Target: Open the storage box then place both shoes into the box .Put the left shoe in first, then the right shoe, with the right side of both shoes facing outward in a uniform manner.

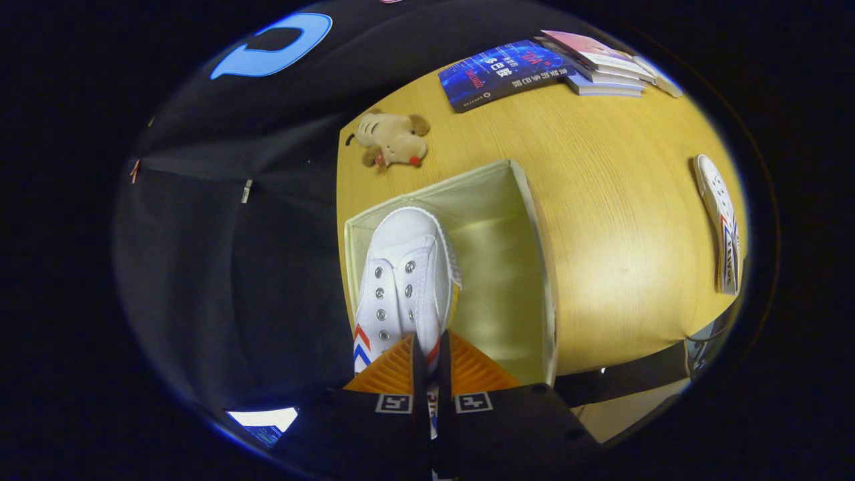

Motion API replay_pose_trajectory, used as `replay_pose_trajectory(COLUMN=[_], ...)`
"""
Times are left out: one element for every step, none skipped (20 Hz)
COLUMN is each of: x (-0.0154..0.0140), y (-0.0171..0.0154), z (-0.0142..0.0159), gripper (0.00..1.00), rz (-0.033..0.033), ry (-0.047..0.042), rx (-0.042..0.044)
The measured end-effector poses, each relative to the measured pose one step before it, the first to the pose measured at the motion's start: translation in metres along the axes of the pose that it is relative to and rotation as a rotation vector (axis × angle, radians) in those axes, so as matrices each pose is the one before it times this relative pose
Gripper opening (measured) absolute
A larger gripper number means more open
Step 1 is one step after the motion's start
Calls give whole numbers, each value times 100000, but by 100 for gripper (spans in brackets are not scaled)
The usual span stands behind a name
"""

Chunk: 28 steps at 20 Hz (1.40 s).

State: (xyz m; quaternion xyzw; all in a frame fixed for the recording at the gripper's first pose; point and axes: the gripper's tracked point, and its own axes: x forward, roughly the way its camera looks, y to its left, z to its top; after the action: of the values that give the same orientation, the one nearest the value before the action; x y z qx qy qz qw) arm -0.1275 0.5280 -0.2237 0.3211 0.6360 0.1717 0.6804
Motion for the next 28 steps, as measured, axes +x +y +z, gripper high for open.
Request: replay_pose_trajectory(x=[711,547,472,351,254,257,331,252,115,198,158,187,262,211,161,119,299,16,-585,-319,-321,-442,-447,-514,-609,-737,-773,-996], y=[-219,-131,-87,-170,-93,-86,4,-37,8,-41,26,122,262,223,353,366,509,905,854,634,382,119,62,-183,-99,-125,-60,-44], z=[-53,-31,-52,-159,-210,-217,-86,-15,-50,65,94,135,160,8,-179,-314,-274,-283,-187,-134,-206,-11,10,132,293,276,294,436], gripper=[8,8,8,8,8,8,8,8,8,8,8,8,8,8,9,13,18,30,34,46,57,63,69,76,79,85,88,90], rz=[-543,-592,-791,-652,-500,-273,-79,-6,92,275,604,1053,1250,1493,1753,1866,2693,4166,2815,2273,1516,1248,983,429,532,831,905,1300], ry=[785,715,266,688,470,930,560,312,-40,-319,-501,-461,-689,96,812,1439,1306,1179,665,595,373,225,154,-356,-775,-1012,-1013,-1572], rx=[956,273,-291,-1028,-642,-321,37,-26,-651,-993,-935,-984,-819,-968,-655,-664,276,1347,339,-700,-790,-489,-247,-397,-336,-345,-431,-685])
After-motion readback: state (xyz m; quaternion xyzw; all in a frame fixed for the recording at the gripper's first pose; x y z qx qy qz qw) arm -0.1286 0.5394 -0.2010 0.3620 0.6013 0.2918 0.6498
